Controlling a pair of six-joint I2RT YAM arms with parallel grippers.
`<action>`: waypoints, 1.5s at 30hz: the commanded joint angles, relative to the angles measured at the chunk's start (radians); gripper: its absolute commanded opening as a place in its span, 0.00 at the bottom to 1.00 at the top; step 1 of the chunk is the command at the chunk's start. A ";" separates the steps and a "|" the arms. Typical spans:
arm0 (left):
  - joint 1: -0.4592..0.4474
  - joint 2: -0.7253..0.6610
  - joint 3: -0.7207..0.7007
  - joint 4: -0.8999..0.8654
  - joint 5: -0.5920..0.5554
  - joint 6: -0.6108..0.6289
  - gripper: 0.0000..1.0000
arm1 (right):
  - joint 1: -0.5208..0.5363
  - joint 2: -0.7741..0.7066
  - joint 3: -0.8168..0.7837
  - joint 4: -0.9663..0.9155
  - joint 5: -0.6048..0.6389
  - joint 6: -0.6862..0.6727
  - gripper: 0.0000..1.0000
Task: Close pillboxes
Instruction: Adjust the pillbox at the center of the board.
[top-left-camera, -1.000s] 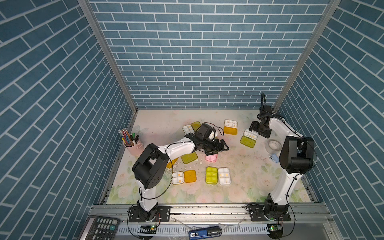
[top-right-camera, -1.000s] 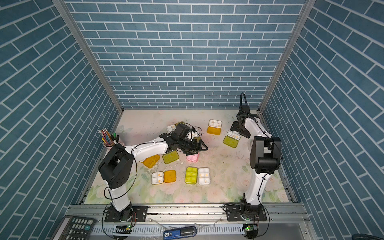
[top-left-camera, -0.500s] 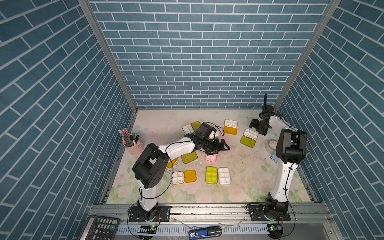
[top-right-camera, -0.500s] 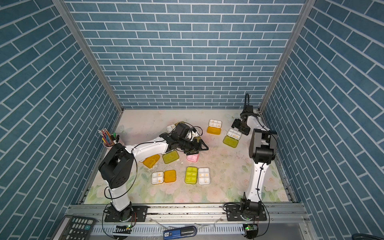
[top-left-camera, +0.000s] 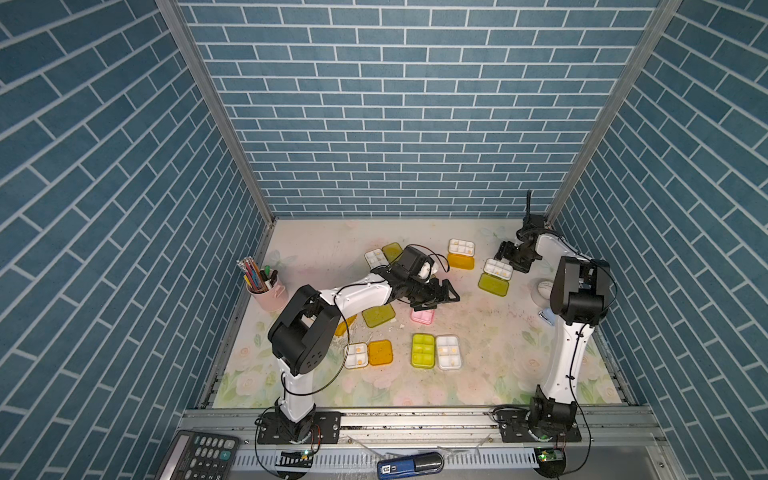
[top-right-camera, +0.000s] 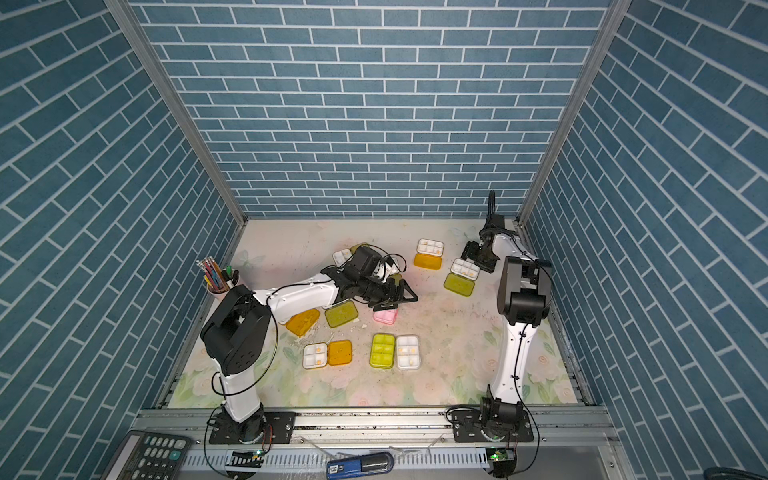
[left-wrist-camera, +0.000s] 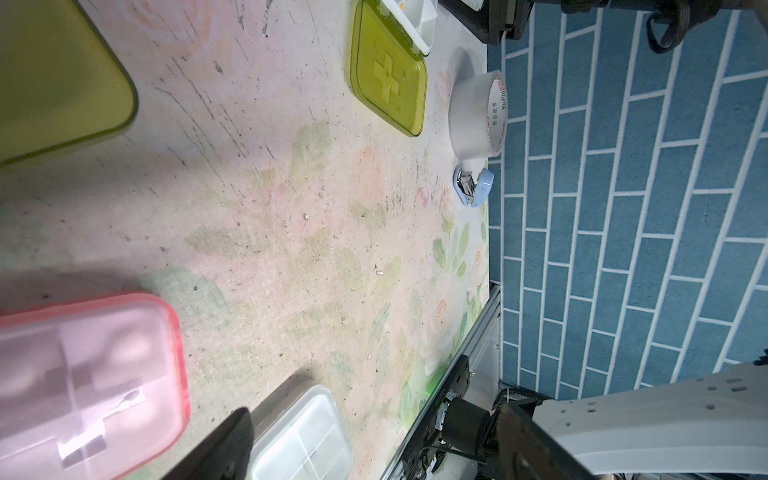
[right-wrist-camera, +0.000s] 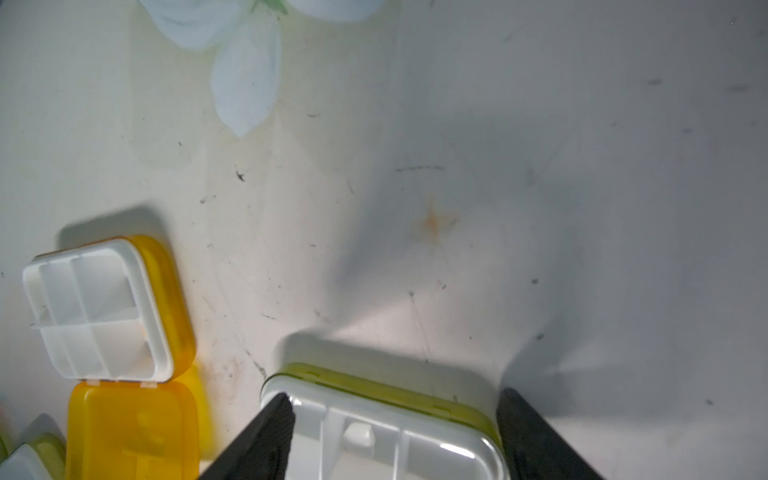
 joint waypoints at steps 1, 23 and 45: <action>-0.005 0.014 0.027 -0.011 0.005 0.018 0.93 | 0.002 -0.052 -0.019 -0.019 -0.056 -0.019 0.77; -0.006 0.013 0.024 -0.003 0.011 0.018 0.93 | 0.004 0.064 0.100 -0.082 -0.123 -0.070 0.76; -0.014 0.011 0.027 -0.010 0.008 0.020 0.93 | 0.019 -0.204 -0.255 0.041 -0.195 -0.051 0.74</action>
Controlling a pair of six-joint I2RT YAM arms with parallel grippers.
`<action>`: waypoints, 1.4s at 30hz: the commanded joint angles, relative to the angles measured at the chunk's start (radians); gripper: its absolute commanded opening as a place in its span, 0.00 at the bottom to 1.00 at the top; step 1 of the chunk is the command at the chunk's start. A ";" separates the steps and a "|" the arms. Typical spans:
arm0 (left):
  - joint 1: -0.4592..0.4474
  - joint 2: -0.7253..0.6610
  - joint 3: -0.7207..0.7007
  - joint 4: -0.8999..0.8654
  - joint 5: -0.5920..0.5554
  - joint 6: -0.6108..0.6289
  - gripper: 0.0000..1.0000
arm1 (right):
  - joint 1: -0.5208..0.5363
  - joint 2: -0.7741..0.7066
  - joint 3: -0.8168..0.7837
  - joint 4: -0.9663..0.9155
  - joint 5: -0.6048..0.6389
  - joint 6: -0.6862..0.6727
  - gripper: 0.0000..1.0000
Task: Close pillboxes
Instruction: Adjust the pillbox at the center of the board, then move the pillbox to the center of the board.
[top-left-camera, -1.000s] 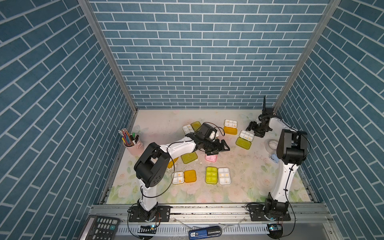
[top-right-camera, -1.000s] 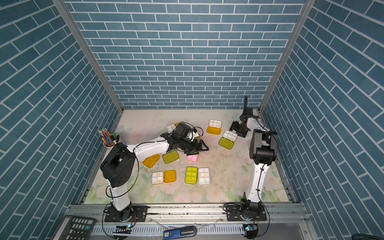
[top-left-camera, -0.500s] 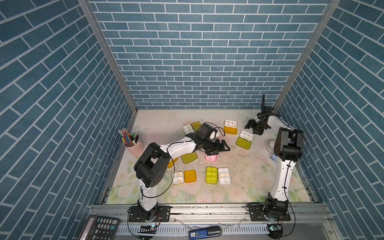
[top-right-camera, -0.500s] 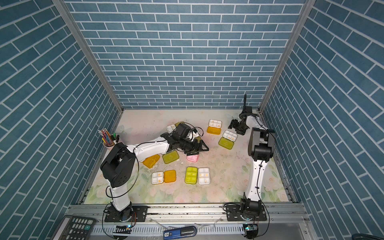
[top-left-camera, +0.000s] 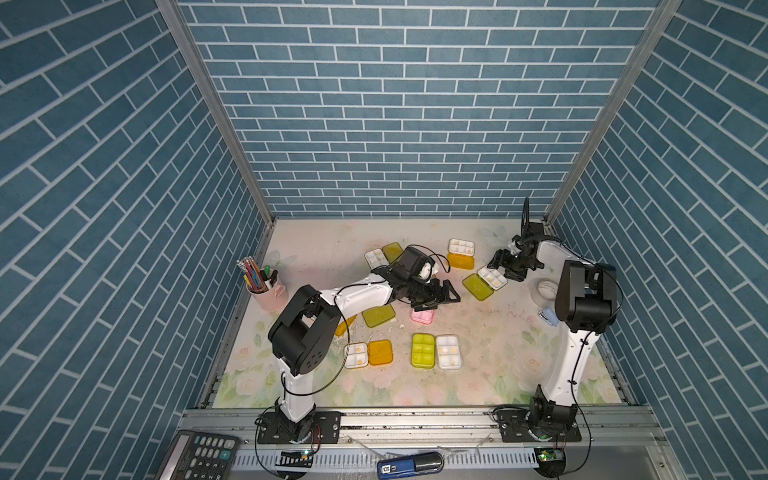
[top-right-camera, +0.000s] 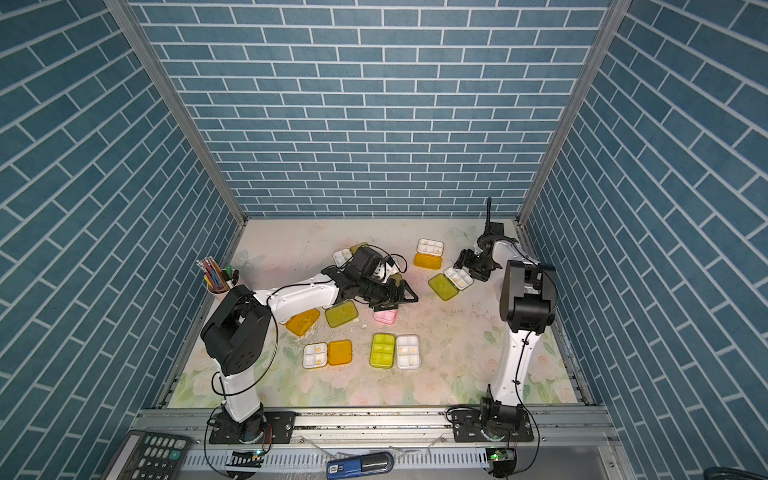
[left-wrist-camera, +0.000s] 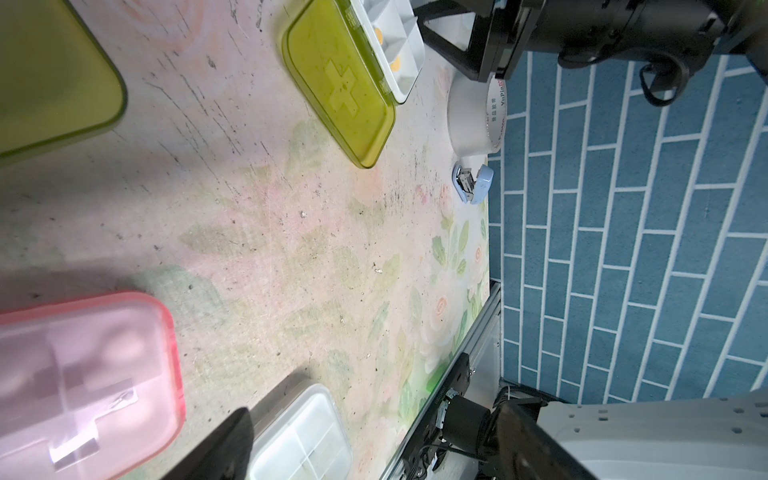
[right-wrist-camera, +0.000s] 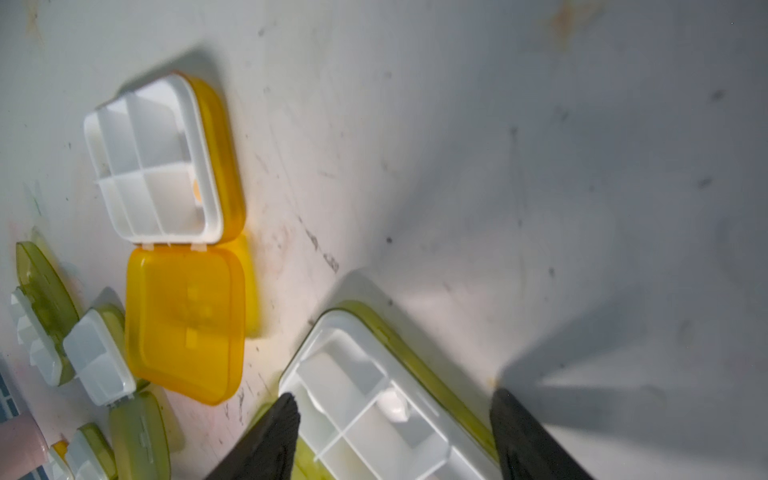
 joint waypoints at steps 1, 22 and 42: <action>-0.009 0.010 0.029 -0.012 0.005 0.019 0.93 | 0.011 -0.088 -0.065 0.022 -0.051 0.007 0.74; -0.016 0.005 0.033 -0.018 0.007 0.027 0.93 | 0.175 -0.101 -0.057 -0.130 0.249 -0.112 0.94; -0.016 0.005 0.033 -0.018 0.009 0.025 0.93 | 0.212 -0.012 0.040 -0.201 0.310 -0.160 0.96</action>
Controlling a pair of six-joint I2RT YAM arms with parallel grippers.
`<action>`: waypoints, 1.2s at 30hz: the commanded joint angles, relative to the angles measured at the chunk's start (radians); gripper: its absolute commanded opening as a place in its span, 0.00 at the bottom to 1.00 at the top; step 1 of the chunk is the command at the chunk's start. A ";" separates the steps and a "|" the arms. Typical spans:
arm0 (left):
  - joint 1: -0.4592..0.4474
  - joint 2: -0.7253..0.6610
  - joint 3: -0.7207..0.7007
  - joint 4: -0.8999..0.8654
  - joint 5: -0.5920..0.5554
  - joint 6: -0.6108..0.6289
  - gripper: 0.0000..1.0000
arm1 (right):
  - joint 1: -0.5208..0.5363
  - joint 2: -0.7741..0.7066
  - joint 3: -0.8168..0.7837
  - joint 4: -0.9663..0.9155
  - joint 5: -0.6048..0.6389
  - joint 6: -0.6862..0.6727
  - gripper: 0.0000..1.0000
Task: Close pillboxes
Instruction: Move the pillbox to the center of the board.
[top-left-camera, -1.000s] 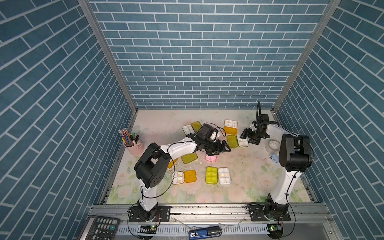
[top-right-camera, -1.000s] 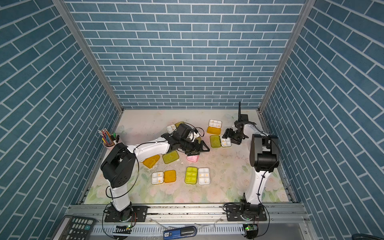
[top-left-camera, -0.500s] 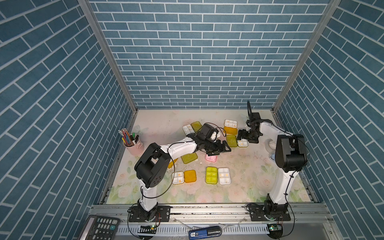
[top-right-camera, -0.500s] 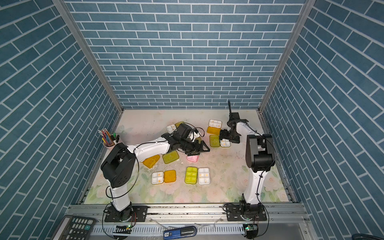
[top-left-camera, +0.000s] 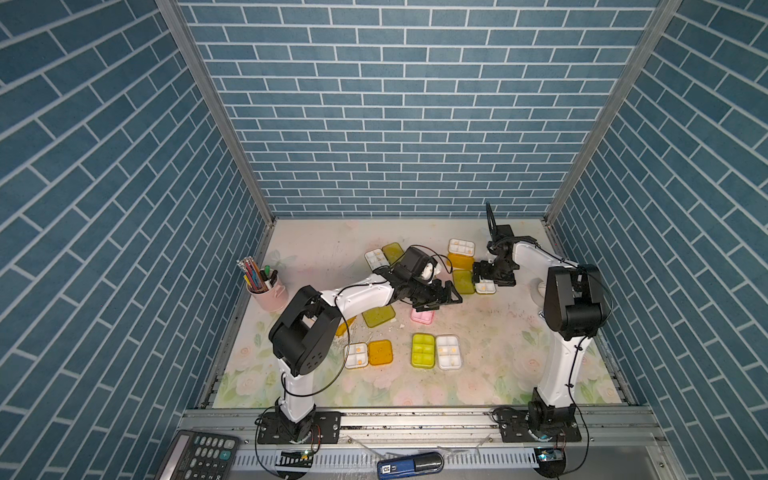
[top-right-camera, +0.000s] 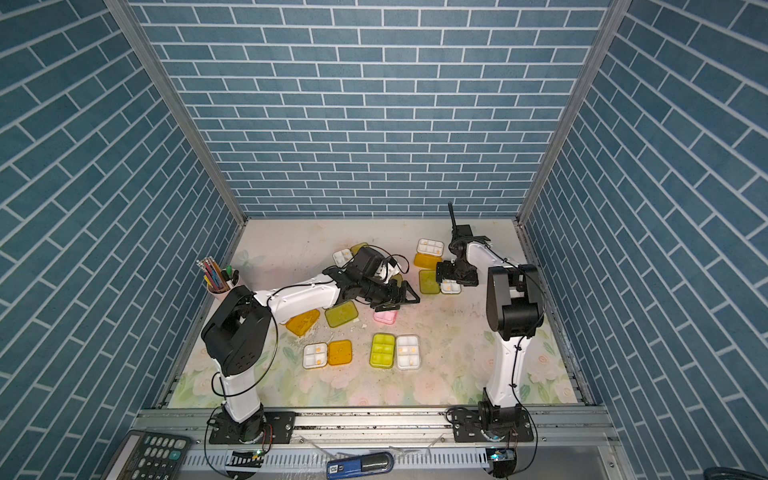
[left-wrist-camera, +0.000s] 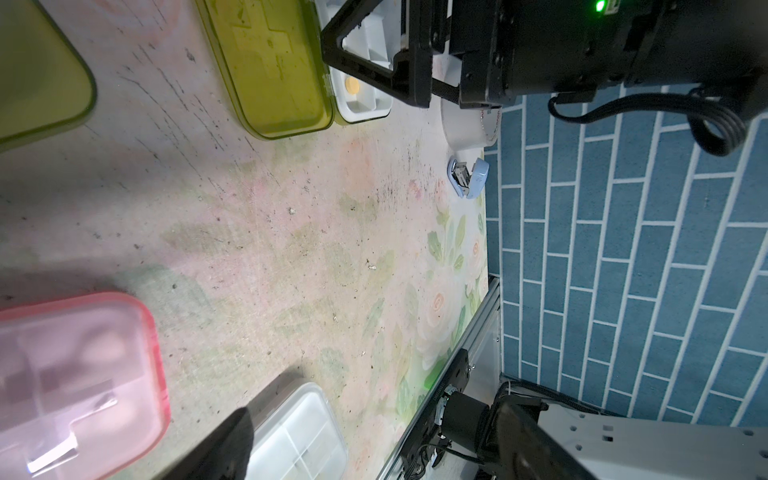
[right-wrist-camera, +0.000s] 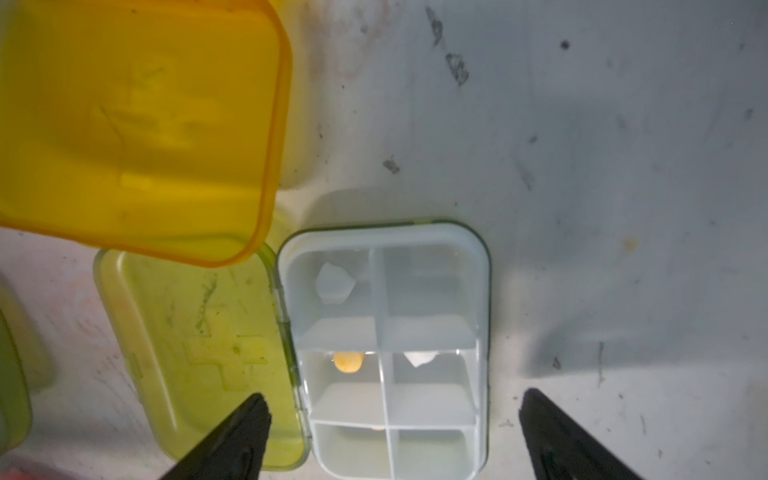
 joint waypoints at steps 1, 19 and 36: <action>-0.004 0.003 0.022 -0.011 0.009 0.019 0.93 | 0.004 0.032 0.035 -0.034 0.010 -0.050 0.96; -0.004 0.007 0.021 -0.014 0.006 0.017 0.93 | 0.028 0.075 0.049 -0.039 0.052 -0.044 0.86; -0.003 0.005 0.021 -0.013 0.006 0.017 0.93 | 0.052 0.032 -0.022 0.021 0.069 0.011 0.77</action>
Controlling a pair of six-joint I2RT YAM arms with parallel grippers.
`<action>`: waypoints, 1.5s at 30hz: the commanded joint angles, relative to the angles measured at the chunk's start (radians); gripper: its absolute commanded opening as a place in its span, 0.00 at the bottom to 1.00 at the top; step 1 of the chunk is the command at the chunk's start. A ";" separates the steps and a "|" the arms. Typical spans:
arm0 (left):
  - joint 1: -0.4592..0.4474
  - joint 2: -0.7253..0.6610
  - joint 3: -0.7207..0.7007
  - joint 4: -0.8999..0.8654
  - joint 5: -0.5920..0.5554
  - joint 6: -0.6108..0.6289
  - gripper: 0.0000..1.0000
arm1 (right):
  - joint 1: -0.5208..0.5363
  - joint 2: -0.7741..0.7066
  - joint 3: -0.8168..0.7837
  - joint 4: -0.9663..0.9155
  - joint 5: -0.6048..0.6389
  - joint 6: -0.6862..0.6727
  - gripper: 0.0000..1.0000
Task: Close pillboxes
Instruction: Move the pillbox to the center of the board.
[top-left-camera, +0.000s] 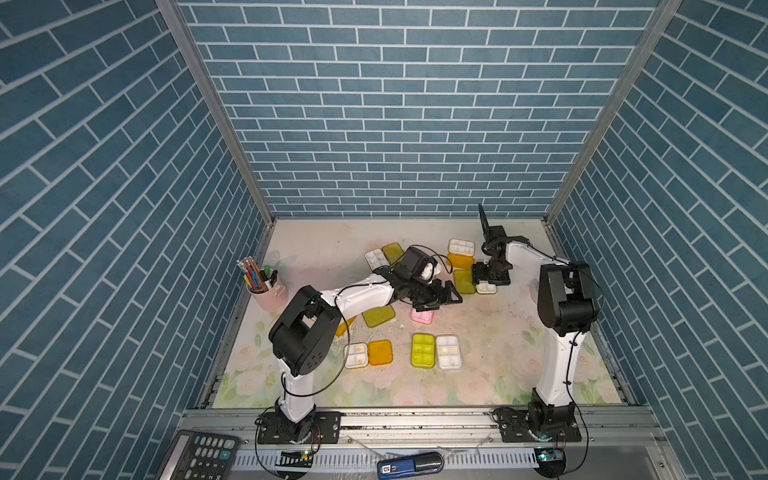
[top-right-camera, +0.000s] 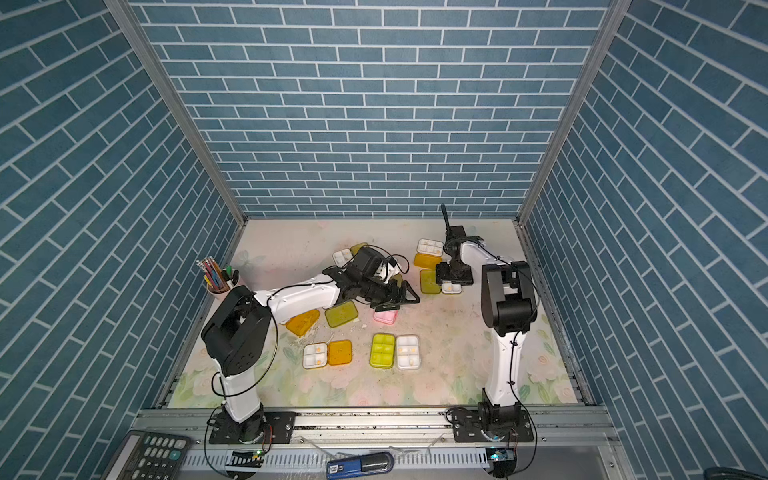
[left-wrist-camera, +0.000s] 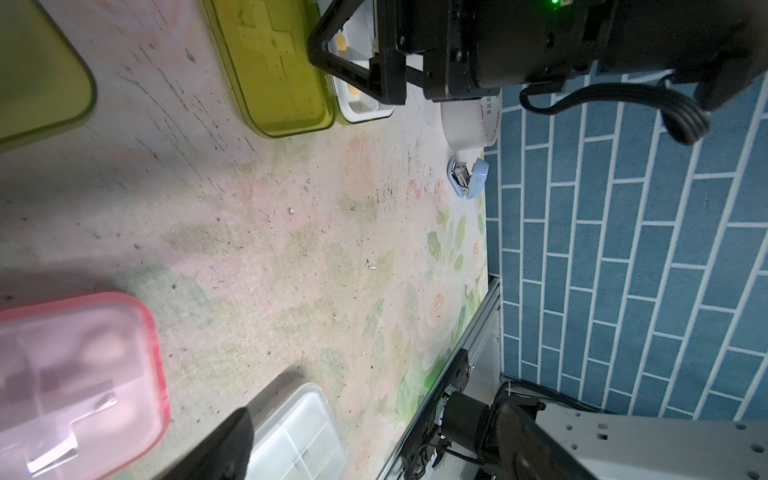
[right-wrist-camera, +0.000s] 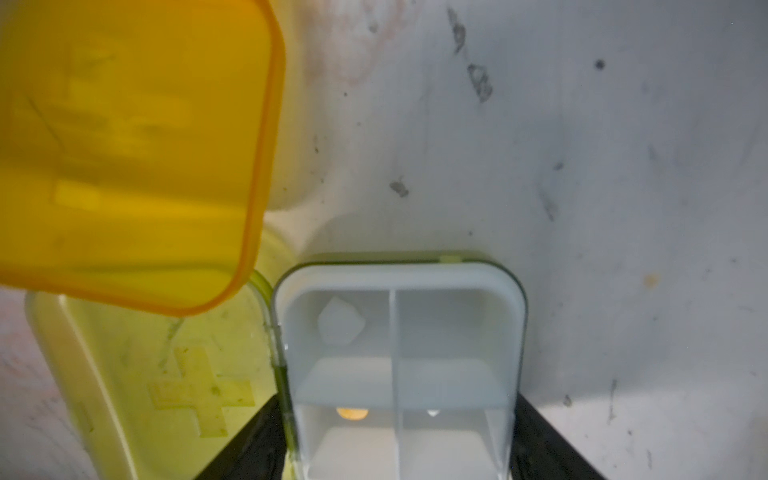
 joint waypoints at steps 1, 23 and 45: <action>-0.004 0.005 0.021 -0.013 0.006 0.017 0.93 | 0.012 -0.018 -0.046 0.011 -0.012 0.025 0.78; -0.003 0.000 0.020 -0.012 0.003 0.020 0.93 | 0.050 -0.187 -0.261 0.086 -0.061 0.120 0.76; -0.006 0.024 0.031 -0.039 -0.011 0.043 0.93 | 0.154 -0.455 -0.577 0.135 0.030 0.355 0.77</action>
